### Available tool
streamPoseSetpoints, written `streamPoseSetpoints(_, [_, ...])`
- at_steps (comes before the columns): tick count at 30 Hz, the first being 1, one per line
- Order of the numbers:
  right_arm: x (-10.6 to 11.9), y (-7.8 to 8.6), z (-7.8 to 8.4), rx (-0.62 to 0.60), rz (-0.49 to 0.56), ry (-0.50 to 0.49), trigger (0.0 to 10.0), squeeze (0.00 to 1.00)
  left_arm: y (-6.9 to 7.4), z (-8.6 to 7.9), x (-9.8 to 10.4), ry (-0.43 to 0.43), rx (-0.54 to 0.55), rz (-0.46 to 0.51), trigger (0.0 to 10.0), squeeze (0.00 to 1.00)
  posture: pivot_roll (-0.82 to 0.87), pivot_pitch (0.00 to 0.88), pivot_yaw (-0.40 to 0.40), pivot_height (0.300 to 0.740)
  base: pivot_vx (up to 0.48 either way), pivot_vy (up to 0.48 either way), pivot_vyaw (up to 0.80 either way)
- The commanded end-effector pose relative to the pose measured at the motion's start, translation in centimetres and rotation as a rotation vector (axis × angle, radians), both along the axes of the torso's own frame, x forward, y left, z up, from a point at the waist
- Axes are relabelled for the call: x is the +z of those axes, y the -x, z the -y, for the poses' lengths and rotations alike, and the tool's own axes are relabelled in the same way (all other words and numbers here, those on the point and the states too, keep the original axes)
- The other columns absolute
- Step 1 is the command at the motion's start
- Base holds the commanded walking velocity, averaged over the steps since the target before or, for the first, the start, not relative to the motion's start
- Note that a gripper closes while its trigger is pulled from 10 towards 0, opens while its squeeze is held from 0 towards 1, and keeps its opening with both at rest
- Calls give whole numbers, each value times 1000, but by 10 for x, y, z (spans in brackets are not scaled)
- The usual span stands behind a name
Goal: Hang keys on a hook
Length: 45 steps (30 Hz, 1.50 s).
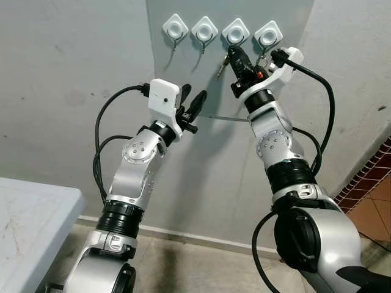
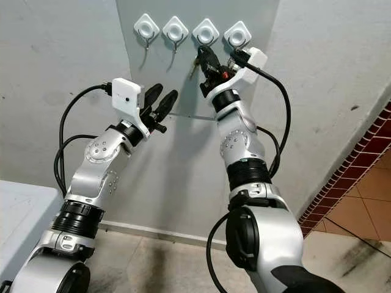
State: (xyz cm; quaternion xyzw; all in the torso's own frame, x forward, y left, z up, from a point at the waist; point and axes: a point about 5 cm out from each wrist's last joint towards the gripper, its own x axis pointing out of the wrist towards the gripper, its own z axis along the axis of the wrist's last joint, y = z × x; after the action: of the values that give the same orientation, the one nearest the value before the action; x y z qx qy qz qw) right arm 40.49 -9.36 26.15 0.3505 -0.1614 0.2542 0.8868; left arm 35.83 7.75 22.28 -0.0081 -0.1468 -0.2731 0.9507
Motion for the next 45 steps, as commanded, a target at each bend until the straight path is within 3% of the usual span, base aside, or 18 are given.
streamPoseSetpoints(1, [3,-3,0,-2,-31,-35,10000,0,1,2,7,-4,-8,23,10000,0,62,0,1,740,0,0,0])
streamPoseSetpoints(3, [3,-3,0,-3,-32,-38,10000,0,1,2,7,-4,-8,23,10000,0,62,0,1,740,0,0,0])
streamPoseSetpoints(11, [-2,-3,3,24,-90,-255,10000,0,1,1,7,-1,-3,20,10000,0,65,0,0,740,0,0,0])
streamPoseSetpoints(20, [-7,0,0,69,-86,-369,10000,0,1,0,7,0,-1,18,10000,0,67,0,0,740,0,0,0])
streamPoseSetpoints(38, [-20,6,-8,103,-105,-435,10000,0,2,-2,6,4,9,12,10000,0,71,0,-7,740,0,0,0])
streamPoseSetpoints(45, [-21,7,-6,126,-134,-622,10000,0,3,-1,6,5,8,9,10000,0,70,0,-7,740,0,0,0])
